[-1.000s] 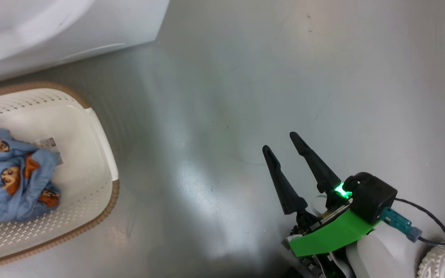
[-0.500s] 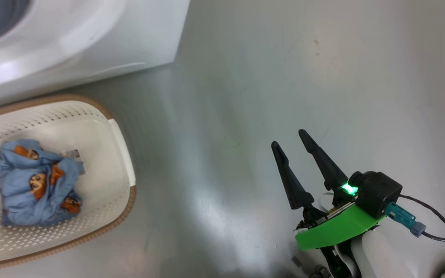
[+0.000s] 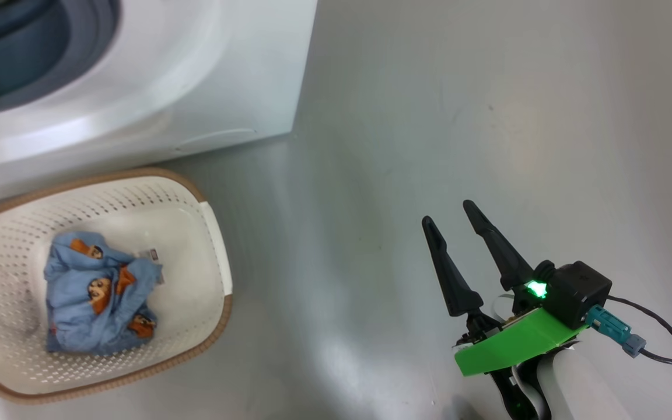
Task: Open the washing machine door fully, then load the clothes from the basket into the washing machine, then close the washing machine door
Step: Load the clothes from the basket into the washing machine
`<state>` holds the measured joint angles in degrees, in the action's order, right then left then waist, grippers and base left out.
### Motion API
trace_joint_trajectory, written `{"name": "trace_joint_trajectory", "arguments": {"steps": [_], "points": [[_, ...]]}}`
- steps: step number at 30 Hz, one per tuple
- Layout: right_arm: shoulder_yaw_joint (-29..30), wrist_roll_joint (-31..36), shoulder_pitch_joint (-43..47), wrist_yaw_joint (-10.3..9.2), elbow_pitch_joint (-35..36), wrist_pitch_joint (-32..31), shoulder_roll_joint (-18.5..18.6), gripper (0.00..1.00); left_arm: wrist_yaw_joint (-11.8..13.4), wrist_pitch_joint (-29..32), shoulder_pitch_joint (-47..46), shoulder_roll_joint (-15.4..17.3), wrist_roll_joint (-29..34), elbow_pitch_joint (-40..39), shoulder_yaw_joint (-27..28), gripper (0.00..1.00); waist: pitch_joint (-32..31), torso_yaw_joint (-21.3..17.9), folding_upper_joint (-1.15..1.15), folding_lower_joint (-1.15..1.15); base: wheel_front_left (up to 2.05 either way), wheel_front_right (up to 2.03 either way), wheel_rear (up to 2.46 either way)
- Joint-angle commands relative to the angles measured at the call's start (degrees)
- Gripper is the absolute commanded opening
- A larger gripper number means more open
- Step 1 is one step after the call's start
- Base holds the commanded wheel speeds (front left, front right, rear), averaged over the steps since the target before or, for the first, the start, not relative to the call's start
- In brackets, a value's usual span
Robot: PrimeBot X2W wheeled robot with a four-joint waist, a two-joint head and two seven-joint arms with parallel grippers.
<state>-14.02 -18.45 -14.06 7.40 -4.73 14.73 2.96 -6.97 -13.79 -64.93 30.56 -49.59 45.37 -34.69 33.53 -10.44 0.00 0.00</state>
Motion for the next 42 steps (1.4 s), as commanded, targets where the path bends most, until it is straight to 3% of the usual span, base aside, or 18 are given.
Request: {"name": "trace_joint_trajectory", "arguments": {"steps": [1, 14, 20, 30, 42], "points": [[-0.9, 0.2, 1.9, 0.09, 0.8, 0.3, -0.1, 1.0, 0.7, -0.8, 1.4, 2.7, -0.1, -1.8, 2.3, 1.0, -2.2, 1.0, 0.0, 0.0, 0.0, 0.0, 0.0], [1.0, 0.9, 3.9, 0.09, -1.0, 0.3, -0.1, 1.0, 4.2, -1.2, 17.0, 1.3, 5.2, -14.3, 11.7, 1.0, -10.1, 3.0, 0.0, 0.0, 0.0, 0.0, 0.0], [2.0, 1.5, 5.5, 0.09, -2.0, 0.3, -0.1, 1.0, 5.5, -1.2, 27.4, -1.5, 9.9, -21.8, 18.0, 1.0, -14.5, 4.1, 0.0, 0.0, 0.0, 0.0, 0.0], [3.0, 2.5, 8.2, 0.09, -3.3, 0.3, -0.1, 1.0, 5.9, -1.2, 42.1, -6.9, 17.9, -31.2, 26.2, 1.0, -21.1, 5.3, 0.0, 0.0, 0.0, 0.0, 0.0], [3.2, 3.5, 10.0, 0.09, -4.0, 0.3, -0.1, 1.0, 3.8, -1.2, 56.4, -13.8, 27.1, -38.8, 35.6, 1.0, -26.4, 6.0, 0.0, 0.0, 0.0, 0.0, 0.0]]}}
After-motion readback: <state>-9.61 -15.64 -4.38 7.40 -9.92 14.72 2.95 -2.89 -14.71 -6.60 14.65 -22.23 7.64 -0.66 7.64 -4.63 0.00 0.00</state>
